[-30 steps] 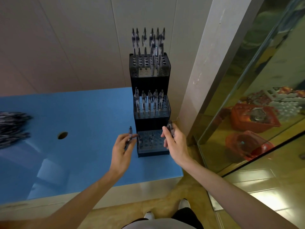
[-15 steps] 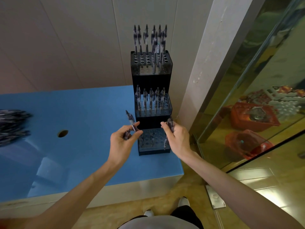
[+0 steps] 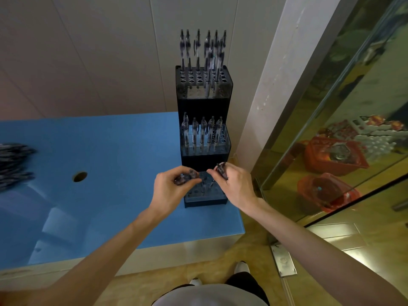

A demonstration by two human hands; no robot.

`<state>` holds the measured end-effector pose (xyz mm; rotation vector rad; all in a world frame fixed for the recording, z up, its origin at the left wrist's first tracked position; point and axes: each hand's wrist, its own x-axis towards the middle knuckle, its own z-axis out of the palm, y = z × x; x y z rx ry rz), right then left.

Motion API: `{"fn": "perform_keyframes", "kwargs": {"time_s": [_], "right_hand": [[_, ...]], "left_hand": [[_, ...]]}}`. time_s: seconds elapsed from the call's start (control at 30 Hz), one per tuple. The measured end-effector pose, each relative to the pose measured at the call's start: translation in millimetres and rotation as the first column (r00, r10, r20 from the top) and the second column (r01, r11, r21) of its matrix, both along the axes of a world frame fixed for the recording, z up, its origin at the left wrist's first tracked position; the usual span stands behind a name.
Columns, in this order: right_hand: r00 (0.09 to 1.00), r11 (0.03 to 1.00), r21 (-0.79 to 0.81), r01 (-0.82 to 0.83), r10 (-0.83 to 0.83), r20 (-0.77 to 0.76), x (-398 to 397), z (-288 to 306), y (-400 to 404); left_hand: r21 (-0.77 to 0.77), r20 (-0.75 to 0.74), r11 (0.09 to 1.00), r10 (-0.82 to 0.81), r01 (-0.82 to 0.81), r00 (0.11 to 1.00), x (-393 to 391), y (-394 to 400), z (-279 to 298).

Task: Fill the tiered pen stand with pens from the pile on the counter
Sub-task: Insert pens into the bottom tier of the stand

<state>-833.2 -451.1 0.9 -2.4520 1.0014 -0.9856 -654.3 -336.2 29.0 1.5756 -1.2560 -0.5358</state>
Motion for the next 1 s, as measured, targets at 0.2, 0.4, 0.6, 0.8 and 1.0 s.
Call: {"fn": "perform_keyframes", "kwargs": {"time_s": [0.2,0.4,0.6,0.8,1.0], "right_hand": [[0.983,0.994,0.019,-0.111,0.113,-0.142,-1,-4,-10],[0.889,0.964,0.109,-0.244,0.267,-0.373,-10,5,-21],[0.774,0.956,0.132,-0.264,0.291,-0.562,-10,7,-18],[0.771,0.957,0.162,-0.240,0.289,-0.567,1,6,-9],[0.765,0.958,0.165,-0.234,0.287,-0.577,-4,3,-9]], "left_hand": [[0.174,0.042,0.980,-0.105,0.096,0.994,14,-13,-6],[0.244,-0.009,0.960,-0.143,0.140,0.990,20,-16,-21],[0.271,0.068,0.957,-0.121,0.099,0.990,18,-12,-37],[0.196,-0.018,0.979,-0.056,0.059,0.998,10,-12,-31],[0.169,-0.006,0.985,-0.014,0.015,1.000,8,-15,-30]]}}
